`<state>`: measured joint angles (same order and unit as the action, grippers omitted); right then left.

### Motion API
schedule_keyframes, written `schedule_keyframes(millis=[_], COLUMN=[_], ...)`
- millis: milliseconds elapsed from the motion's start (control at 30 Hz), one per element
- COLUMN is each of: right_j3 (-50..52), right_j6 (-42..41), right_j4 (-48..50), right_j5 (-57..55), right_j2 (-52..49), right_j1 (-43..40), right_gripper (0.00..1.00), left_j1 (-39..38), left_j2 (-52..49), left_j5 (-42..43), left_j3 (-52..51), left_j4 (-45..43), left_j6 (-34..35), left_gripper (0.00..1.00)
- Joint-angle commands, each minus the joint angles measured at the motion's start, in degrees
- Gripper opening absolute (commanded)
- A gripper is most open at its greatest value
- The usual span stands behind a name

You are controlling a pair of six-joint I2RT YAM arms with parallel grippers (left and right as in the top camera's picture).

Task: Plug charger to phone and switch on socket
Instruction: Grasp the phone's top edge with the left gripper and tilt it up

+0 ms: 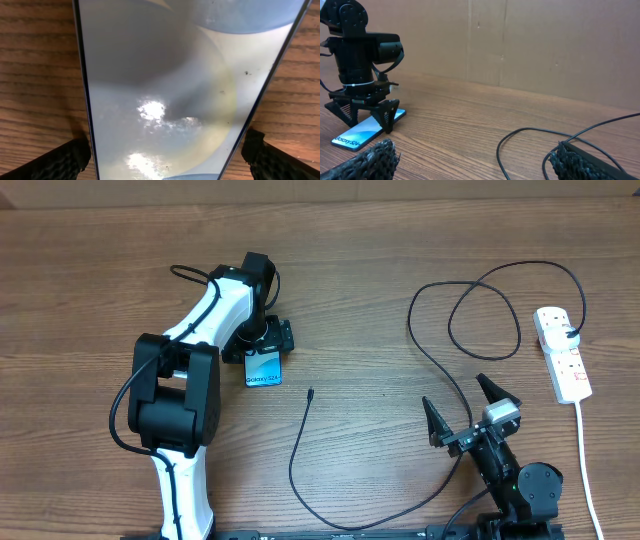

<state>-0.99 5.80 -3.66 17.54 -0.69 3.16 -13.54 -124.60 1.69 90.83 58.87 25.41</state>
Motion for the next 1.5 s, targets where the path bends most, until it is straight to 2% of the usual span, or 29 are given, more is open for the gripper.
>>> schedule_keyframes(millis=[0,500,567,667,733,867,1067,1467], right_j3=[0.52,0.52,0.52,0.52,0.52,0.52,0.52,0.52], right_j6=[0.04,0.04,0.04,0.04,0.04,0.04,0.04,0.07], right_j4=[0.33,0.31,0.31,0.33,0.33,0.33,0.33,0.33], right_j5=[-0.76,-0.76,-0.76,-0.76,-0.76,-0.76,-0.76,-0.76], right_j2=[0.52,0.52,0.52,0.52,0.52,0.52,0.52,0.52], right_j1=[0.37,0.37,0.37,0.37,0.37,0.37,0.37,0.37], right_gripper=[1.00,1.00,1.00,1.00,1.00,1.00,1.00,1.00], left_j1=[-0.37,-0.37,-0.37,-0.37,-0.37,-0.15,1.38,2.38], left_j2=[-1.68,-1.68,-1.68,-1.68,-1.68,-1.66,-1.62,-1.60], left_j5=[0.24,0.24,0.24,0.26,0.26,0.61,4.90,7.65], left_j3=[-1.77,-1.77,-1.77,-1.77,-1.77,-1.70,-0.98,1.18], left_j4=[-0.74,-0.63,-0.68,-0.66,-0.59,-0.17,0.46,2.03], left_j6=[1.01,0.98,1.01,1.01,0.96,0.31,-0.61,-3.17], left_gripper=[0.99,0.99,0.92,0.73,0.66,0.66,0.61,0.60])
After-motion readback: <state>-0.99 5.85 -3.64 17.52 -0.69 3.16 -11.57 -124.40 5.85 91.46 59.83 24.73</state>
